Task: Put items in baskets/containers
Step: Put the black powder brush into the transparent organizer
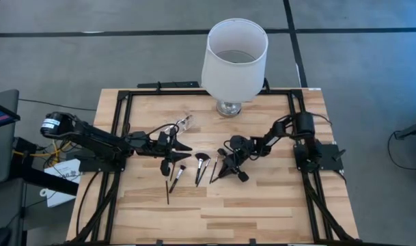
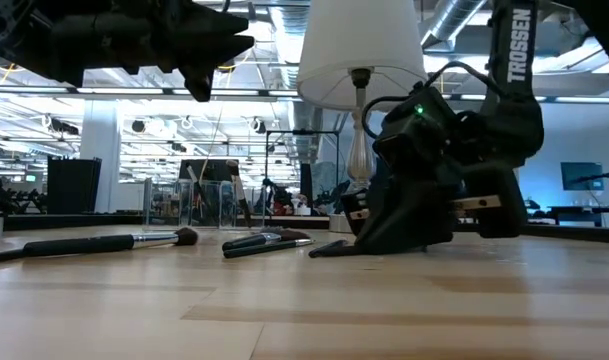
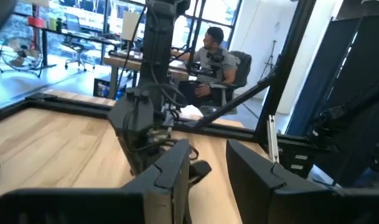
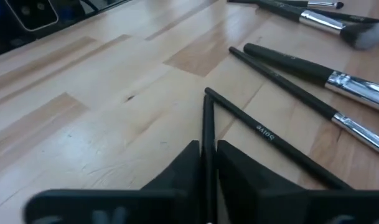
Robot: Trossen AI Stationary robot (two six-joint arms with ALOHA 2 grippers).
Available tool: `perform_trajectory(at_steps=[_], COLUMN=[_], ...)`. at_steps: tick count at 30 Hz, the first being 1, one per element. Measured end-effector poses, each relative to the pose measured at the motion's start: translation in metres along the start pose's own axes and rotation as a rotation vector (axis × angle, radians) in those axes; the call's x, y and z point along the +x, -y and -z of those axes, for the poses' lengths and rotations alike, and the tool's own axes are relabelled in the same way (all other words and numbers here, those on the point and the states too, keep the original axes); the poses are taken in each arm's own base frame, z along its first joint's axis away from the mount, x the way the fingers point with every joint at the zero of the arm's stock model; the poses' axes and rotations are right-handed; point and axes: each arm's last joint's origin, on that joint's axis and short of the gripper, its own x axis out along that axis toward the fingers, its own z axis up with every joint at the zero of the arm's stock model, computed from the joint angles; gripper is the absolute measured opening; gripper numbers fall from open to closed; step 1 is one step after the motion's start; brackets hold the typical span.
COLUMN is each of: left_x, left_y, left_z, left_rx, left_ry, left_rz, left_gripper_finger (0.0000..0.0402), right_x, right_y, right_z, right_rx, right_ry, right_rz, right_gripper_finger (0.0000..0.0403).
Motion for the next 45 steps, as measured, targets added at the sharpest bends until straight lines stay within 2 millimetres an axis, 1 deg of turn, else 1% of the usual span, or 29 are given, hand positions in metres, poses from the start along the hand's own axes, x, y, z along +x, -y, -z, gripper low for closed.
perform_trajectory(at_steps=[1,3,6,9,12,13,16,18,20,22,25,27,31,34,36,39,43,45], left_x=[0.000,0.001,0.008,0.019,0.032,0.036,0.045,0.048,0.052,0.054,0.060,0.066,0.074,0.073,0.072,0.072,0.071,0.070], left_y=[0.000,0.000,0.004,0.014,0.021,0.021,0.020,0.018,0.017,0.015,0.013,0.013,0.015,0.016,0.015,0.015,0.014,0.014], left_z=[0.000,0.002,-0.002,-0.009,-0.009,-0.007,0.008,0.019,0.032,0.045,0.060,0.067,0.069,0.070,0.070,0.071,0.072,0.073], left_rx=[-0.001,-0.021,-0.048,-0.050,-0.047,-0.045,-0.074,-0.112,-0.135,-0.135,-0.144,-0.201,-0.291,-0.317,-0.318,-0.313,-0.311,-0.311], left_ry=[-0.002,-0.008,0.001,-0.020,-0.117,-0.157,-0.269,-0.311,-0.356,-0.412,-0.467,-0.490,-0.504,-0.515,-0.517,-0.523,-0.536,-0.546], left_rz=[0.000,-0.001,0.010,0.062,0.055,0.041,0.009,-0.009,-0.025,-0.038,-0.021,-0.003,0.059,0.056,0.054,0.047,0.036,0.030], left_gripper_finger=[0.0104,0.0104,0.0104,0.0101,0.0098,0.0097,0.0099,0.0103,0.0111,0.0125,0.0154,0.0176,0.0208,0.0218,0.0220,0.0217,0.0211,0.0209], right_x=[0.000,0.000,0.001,0.000,-0.003,-0.005,-0.008,-0.006,-0.003,0.002,0.008,0.012,0.016,0.017,0.018,0.018,0.018,0.018], right_y=[0.000,0.000,-0.001,-0.002,-0.007,-0.009,-0.014,-0.018,-0.024,-0.026,-0.027,-0.026,-0.023,-0.021,-0.020,-0.019,-0.018,-0.019], right_z=[0.000,0.000,-0.003,-0.014,-0.028,-0.033,-0.053,-0.063,-0.067,-0.078,-0.091,-0.098,-0.114,-0.121,-0.127,-0.130,-0.131,-0.131], right_rx=[-0.002,-0.003,0.042,0.075,0.065,0.062,0.041,0.041,0.042,0.014,-0.035,-0.059,-0.110,-0.123,-0.127,-0.129,-0.129,-0.128], right_ry=[0.000,0.005,0.023,0.032,-0.001,-0.015,-0.036,-0.068,-0.118,-0.130,-0.141,-0.155,-0.193,-0.211,-0.202,-0.195,-0.195,-0.198], right_rz=[0.001,0.004,0.024,0.079,0.167,0.202,0.288,0.292,0.287,0.302,0.321,0.343,0.383,0.389,0.392,0.395,0.405,0.403], right_gripper_finger=[0.0021,0.0014,0.0026,0.0024,0.0011,0.0011,0.0021,0.0025,0.0022,0.0012,0.0011,0.0016,0.0029,0.0019,0.0010,0.0011,0.0028,0.0028])
